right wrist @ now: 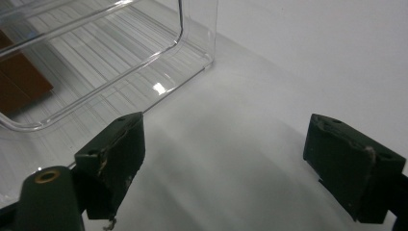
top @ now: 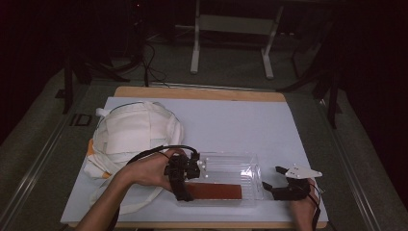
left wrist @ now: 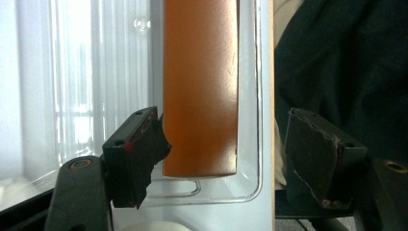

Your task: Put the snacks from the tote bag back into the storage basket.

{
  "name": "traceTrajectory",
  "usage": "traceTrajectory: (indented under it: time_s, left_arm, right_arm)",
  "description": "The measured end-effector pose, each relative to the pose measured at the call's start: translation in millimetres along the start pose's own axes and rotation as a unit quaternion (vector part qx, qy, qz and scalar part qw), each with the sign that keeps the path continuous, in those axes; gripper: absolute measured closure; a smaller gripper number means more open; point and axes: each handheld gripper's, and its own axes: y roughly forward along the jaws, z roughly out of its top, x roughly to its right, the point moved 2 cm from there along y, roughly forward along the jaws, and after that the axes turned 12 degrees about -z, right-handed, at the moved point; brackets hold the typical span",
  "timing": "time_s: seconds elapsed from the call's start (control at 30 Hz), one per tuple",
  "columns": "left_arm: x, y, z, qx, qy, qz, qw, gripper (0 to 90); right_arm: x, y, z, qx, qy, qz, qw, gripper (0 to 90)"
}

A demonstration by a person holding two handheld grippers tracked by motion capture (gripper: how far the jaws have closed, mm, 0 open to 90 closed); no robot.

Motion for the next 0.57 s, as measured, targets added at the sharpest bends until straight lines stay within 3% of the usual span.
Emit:
traceTrajectory:
  time_s: [0.3, 0.37, 0.5, 0.57]
  left_arm:
    - [-3.8, -5.2, -13.5, 0.019, -0.016, 0.013, 0.9996, 29.0]
    - [-4.9, -8.6, -22.3, 0.034, -0.023, 0.024, 0.9989, 28.9]
    - [-5.9, -13.8, -35.7, 0.061, -0.035, 0.053, 0.9961, 28.9]
    - [-4.4, -15.6, -43.7, 0.083, -0.048, 0.073, 0.9928, 28.9]
  right_arm:
    - [0.2, -0.1, 0.0, 0.001, 0.001, 0.001, 1.0, 14.6]
    - [0.2, -0.2, 0.0, 0.001, 0.001, 0.0, 1.0, 14.6]
    - [0.3, -0.1, 0.0, 0.001, 0.001, 0.0, 1.0, 14.6]
    - [0.2, -0.2, 0.1, 0.002, 0.001, 0.0, 1.0, 14.6]
